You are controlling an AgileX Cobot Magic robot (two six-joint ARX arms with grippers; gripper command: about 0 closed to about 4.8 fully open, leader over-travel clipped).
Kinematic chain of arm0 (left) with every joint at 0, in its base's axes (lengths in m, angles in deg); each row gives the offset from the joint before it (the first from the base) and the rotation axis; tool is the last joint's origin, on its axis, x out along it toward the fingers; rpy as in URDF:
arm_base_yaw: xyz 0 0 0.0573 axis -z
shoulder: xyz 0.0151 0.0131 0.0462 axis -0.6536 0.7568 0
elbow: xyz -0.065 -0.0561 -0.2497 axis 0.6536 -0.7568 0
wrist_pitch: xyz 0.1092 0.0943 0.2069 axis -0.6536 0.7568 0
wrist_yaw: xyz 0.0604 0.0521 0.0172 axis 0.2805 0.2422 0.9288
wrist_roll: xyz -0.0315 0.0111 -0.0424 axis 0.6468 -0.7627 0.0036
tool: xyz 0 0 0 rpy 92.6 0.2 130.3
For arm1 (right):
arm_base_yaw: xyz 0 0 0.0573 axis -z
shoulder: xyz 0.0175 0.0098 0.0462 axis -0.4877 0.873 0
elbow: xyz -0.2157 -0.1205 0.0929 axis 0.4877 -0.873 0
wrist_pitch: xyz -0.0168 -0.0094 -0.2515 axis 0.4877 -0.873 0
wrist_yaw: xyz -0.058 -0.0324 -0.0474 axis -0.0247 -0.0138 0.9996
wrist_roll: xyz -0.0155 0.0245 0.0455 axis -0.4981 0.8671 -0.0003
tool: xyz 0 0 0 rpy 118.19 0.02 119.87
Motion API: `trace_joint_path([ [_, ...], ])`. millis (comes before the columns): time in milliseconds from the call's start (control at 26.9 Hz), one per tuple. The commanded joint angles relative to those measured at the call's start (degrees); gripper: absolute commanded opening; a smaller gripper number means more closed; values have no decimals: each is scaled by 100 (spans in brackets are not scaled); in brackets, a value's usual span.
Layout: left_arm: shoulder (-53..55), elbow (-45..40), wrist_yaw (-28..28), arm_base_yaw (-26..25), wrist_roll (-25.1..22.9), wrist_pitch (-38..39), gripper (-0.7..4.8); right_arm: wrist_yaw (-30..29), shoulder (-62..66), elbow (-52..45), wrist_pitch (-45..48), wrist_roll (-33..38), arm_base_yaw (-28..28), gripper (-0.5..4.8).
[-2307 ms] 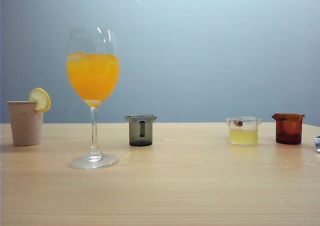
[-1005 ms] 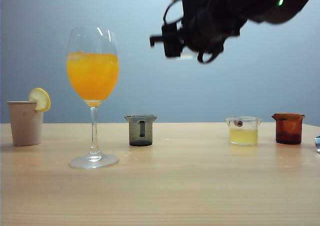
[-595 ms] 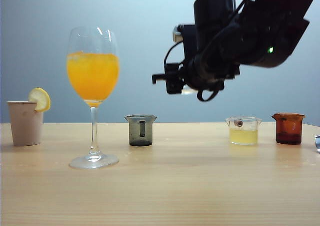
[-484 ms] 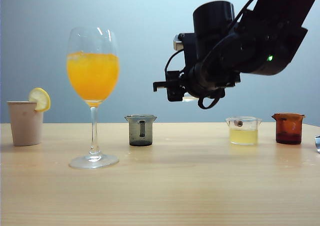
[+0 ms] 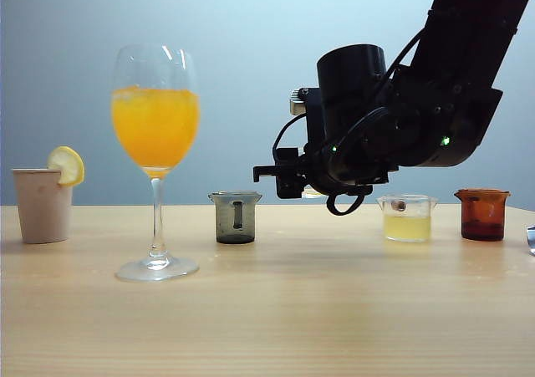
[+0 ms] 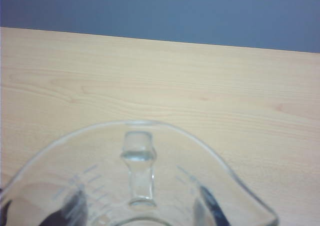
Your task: Pick up the second measuring cup from the left, pour the orange juice inside into the goblet, and finally put the measuring cup back in its original place.
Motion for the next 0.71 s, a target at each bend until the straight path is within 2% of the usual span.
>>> trace_joint_path([
  [37,-7,17,-35,7,17,-76,-6,28,24,28,166,31,7,53],
  [707,-7,17,-35,7,17,-76,-6,-149,306,70,245,28,103,53],
])
